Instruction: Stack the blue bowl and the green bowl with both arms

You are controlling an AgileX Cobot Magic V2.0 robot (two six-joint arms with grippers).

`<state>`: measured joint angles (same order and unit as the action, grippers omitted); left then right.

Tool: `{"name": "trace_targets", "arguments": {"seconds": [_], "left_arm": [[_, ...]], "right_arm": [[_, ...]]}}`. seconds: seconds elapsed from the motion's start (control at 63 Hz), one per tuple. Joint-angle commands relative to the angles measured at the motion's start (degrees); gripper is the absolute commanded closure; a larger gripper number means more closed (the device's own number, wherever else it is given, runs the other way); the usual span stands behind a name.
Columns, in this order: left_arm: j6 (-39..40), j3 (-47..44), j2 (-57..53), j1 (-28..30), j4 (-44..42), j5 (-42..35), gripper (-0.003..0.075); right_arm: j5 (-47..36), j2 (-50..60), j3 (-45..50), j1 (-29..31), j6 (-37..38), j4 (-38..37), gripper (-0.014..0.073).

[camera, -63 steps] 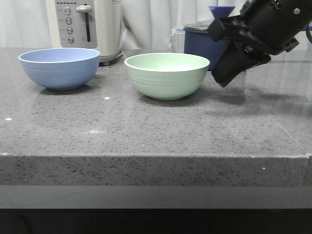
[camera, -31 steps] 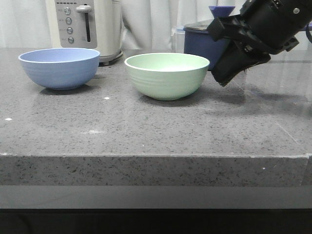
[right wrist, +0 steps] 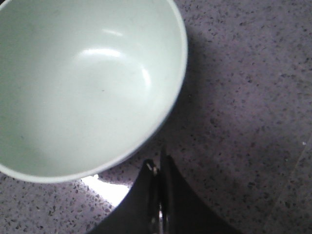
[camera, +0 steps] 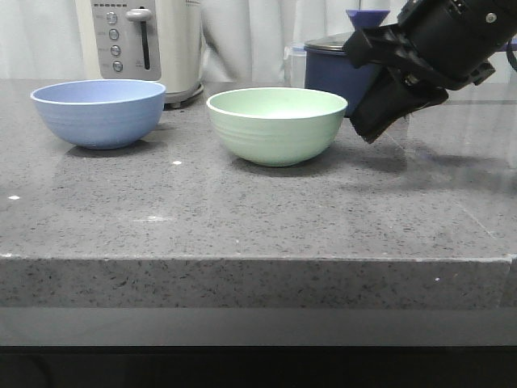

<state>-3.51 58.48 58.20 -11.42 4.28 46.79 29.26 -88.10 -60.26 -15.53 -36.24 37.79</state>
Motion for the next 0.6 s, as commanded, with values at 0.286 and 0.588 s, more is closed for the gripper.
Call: {"name": "trace_targets", "arguments": {"seconds": [0.286,0.588], "left_arm": [[0.72,17.38,23.32,6.16,9.97,2.76,0.0303],[0.72,24.85,35.91,6.16,13.46,0.64,0.0304]], "right_arm": [[-1.34,1.94,-1.37,0.0,-0.69,1.58,0.0656],[-1.34,1.94,-1.37,0.0,-0.69,1.58,0.0656]]}}
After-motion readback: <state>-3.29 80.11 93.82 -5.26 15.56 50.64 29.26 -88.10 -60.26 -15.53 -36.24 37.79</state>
